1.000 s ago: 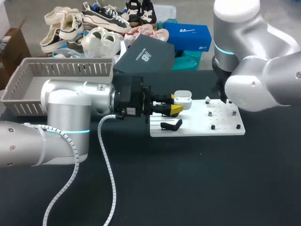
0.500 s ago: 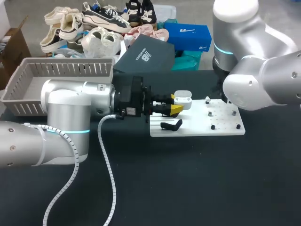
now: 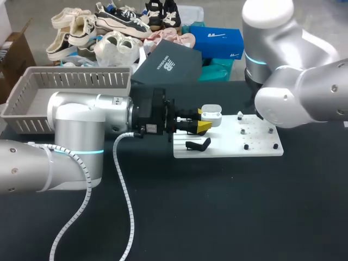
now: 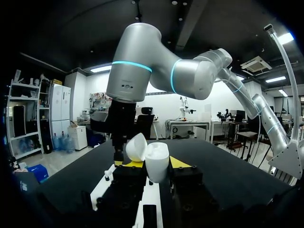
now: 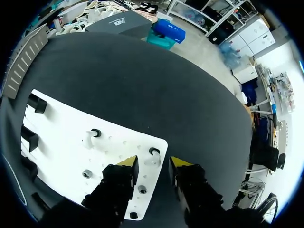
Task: Pick up each earbud case from the left stands, insert the matching earbuds, close the lid, and place the case in the box.
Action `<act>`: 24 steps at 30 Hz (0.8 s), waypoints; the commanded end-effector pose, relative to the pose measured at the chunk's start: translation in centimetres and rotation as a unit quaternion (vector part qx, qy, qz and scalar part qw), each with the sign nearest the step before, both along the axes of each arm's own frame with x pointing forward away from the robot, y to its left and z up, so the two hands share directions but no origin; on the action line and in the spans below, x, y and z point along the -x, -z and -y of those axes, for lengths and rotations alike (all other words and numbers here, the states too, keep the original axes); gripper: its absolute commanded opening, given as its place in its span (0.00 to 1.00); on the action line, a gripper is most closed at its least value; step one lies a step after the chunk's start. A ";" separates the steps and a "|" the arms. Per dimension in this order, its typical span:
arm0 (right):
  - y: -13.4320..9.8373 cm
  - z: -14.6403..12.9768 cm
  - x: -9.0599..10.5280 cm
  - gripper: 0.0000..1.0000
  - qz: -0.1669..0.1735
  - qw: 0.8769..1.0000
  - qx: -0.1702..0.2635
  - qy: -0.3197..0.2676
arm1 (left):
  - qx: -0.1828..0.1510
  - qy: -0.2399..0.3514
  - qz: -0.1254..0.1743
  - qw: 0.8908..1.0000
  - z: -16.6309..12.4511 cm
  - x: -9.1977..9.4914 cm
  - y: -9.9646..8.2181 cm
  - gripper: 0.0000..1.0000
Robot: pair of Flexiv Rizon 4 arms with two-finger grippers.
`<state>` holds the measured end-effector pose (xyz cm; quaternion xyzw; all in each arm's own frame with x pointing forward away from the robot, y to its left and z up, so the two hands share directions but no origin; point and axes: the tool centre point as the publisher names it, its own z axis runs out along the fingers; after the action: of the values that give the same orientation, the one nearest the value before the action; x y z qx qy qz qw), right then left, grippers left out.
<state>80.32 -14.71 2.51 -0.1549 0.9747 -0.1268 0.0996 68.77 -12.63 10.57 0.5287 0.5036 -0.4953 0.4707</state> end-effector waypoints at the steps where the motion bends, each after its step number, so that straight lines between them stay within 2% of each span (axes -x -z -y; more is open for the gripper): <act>1: 0.1 -0.1 -0.2 0.38 0.000 1.000 0.003 0.001 | 0.000 0.002 0.000 1.000 0.0 -0.2 0.0 0.00; 17: 0.4 0.0 -0.3 0.33 -0.002 1.000 0.012 0.001 | 0.000 0.002 0.000 1.000 0.0 -0.2 0.0 0.00; 24: 0.6 0.1 -0.2 0.23 -0.003 1.000 0.015 0.001 | 0.000 0.002 0.000 1.000 0.0 -0.2 0.0 0.00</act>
<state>80.48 -14.95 2.01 -0.1570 0.9732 -0.1391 0.0938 68.77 -12.63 10.57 0.5287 0.5036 -0.4953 0.4706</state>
